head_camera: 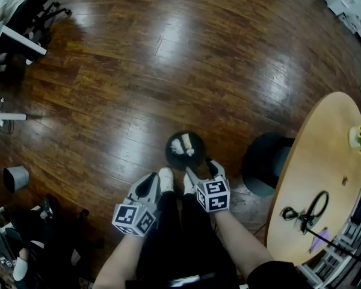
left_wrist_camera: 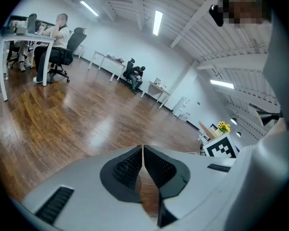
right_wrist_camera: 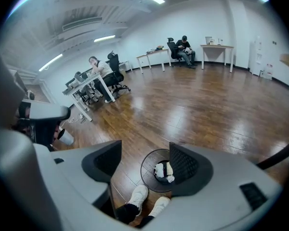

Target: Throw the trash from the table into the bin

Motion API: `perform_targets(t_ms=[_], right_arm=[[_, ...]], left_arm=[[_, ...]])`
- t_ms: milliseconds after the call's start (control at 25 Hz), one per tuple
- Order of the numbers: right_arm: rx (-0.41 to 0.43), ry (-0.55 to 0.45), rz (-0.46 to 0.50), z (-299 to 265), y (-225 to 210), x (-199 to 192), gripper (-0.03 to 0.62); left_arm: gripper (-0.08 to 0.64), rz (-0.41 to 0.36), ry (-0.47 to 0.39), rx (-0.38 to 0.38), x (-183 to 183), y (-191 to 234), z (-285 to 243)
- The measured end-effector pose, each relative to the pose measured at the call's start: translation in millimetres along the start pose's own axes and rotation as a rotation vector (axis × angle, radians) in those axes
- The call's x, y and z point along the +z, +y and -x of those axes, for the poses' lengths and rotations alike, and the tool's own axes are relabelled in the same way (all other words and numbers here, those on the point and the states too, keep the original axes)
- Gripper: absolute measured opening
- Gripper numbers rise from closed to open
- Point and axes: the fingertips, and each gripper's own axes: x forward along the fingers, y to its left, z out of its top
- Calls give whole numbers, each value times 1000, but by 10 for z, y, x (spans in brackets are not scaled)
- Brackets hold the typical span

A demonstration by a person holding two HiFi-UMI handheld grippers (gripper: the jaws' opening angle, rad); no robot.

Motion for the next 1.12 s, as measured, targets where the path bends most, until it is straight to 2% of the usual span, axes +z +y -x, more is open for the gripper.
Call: perform_targets(t_ms=[80,160,240,360,520,560,680,880,1120], right_arm=[[4,-28,-4,131,32,88,304],[2,-75,1,319,72,223,247],[-2,-135,12,546,110,391,163],[-18,-245,21,905,129,715,91],[-45,-389,34,1384,111,1193,41],[-51,-421,39,1529,124,1286,12],[-78,-503,61,1935,147,1523,3],[-220,-651,40,2568,-173,1745,3],[-476,-797,-86,3404,-550,1387,2]], left_arm=[[7,-8,-10,-13,80,-65,31],[6,-20,-25,-27,185,-154,93],[6,-39,-42,-45,316,-259,170],[6,-85,-83,-76,588,-433,282],[8,-156,-164,-129,1065,-668,420],[7,-171,-184,-139,1177,-729,482],[7,-202,-242,-173,1505,-886,623],[6,-252,-337,-304,1983,-1287,459],[7,-281,-346,-497,2047,-1801,242]])
